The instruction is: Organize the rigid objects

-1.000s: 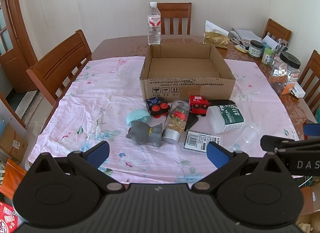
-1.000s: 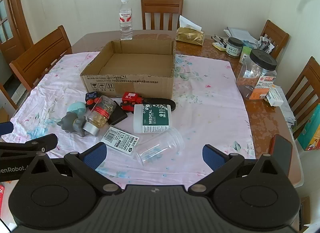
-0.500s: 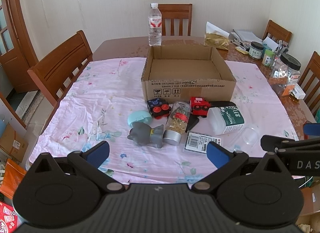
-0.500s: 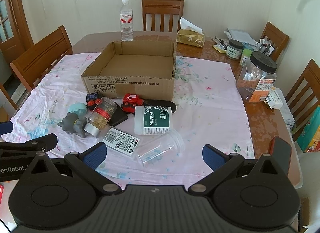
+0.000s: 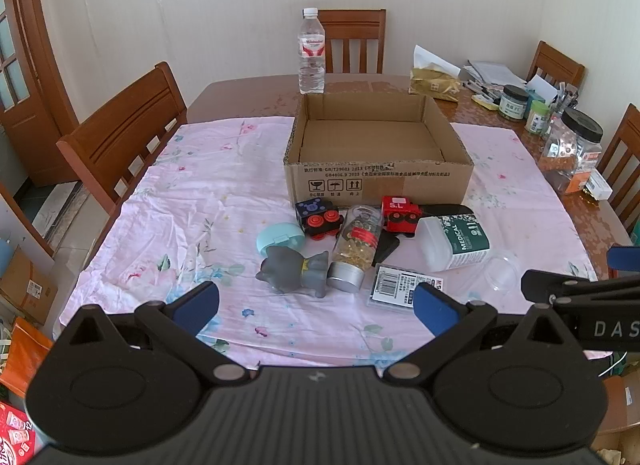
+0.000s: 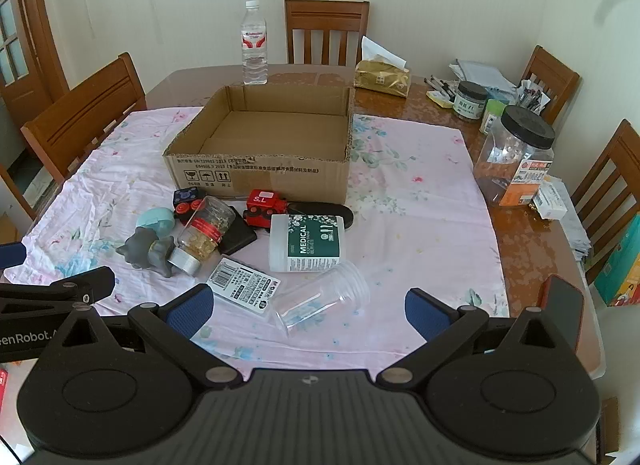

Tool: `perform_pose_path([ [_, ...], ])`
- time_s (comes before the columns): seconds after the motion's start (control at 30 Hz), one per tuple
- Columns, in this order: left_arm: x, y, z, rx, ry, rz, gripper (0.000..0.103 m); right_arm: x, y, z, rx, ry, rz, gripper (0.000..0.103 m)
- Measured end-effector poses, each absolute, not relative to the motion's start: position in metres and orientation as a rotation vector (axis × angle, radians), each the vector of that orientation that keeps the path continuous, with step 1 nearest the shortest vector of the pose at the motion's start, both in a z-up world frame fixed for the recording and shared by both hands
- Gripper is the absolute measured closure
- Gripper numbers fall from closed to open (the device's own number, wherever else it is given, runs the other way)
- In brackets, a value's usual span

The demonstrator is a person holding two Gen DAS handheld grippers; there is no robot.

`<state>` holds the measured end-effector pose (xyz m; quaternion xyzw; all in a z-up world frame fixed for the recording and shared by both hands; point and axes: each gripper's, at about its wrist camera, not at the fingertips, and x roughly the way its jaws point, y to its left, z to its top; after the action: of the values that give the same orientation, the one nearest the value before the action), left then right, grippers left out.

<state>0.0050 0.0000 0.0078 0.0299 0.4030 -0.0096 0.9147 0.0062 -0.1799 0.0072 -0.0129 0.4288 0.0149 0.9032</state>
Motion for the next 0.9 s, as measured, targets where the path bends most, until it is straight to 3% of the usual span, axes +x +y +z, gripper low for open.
perform_pose_path([
  [0.9,0.016,0.009,-0.019,0.039,0.810,-0.069,0.001,0.013,-0.172,-0.012,-0.043,0.845,0.100,0.000],
])
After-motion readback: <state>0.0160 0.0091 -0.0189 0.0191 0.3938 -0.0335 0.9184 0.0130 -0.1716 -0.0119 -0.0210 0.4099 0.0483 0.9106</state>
